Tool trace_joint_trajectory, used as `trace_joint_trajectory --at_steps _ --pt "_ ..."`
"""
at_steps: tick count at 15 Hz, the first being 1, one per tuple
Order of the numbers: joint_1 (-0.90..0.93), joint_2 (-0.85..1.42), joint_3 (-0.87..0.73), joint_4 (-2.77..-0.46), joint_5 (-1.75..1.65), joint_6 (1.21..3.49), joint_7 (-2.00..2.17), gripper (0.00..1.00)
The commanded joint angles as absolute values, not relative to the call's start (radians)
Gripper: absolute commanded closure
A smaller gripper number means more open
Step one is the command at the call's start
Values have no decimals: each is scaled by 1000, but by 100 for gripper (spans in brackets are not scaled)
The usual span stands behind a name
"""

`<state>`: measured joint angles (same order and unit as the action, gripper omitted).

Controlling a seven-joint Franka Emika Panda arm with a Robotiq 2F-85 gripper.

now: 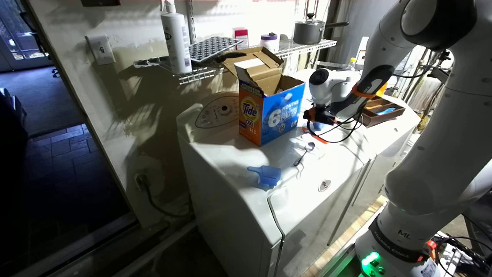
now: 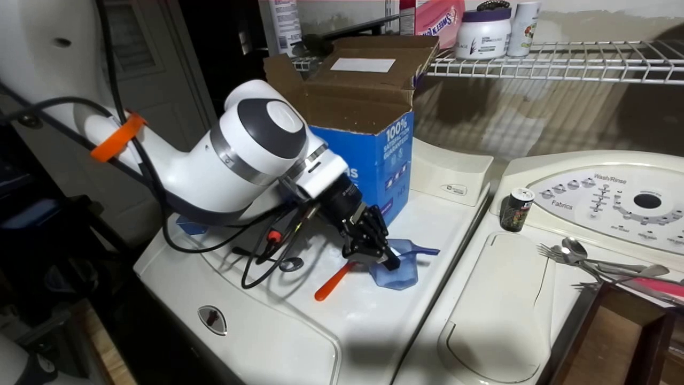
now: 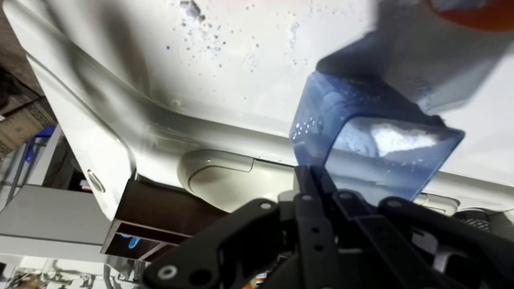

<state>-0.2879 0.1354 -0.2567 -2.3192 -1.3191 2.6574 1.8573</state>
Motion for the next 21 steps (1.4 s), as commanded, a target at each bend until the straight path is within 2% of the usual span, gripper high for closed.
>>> trace_joint_trajectory --at_steps 1,3,4,6,15,21 --pt "-297 118 -271 -2346 -1257 2726 1841 99" --pt "-299 121 -277 -2350 -1233 2748 1825 96" --pt "-305 124 -274 -2350 -1227 2755 1824 71" --pt "-309 122 -277 -2350 -1224 2760 1826 65" --pt "-308 42 -302 -2364 -1355 2763 1863 2" --pt "-323 -24 -324 -2417 -1357 2866 1687 0"
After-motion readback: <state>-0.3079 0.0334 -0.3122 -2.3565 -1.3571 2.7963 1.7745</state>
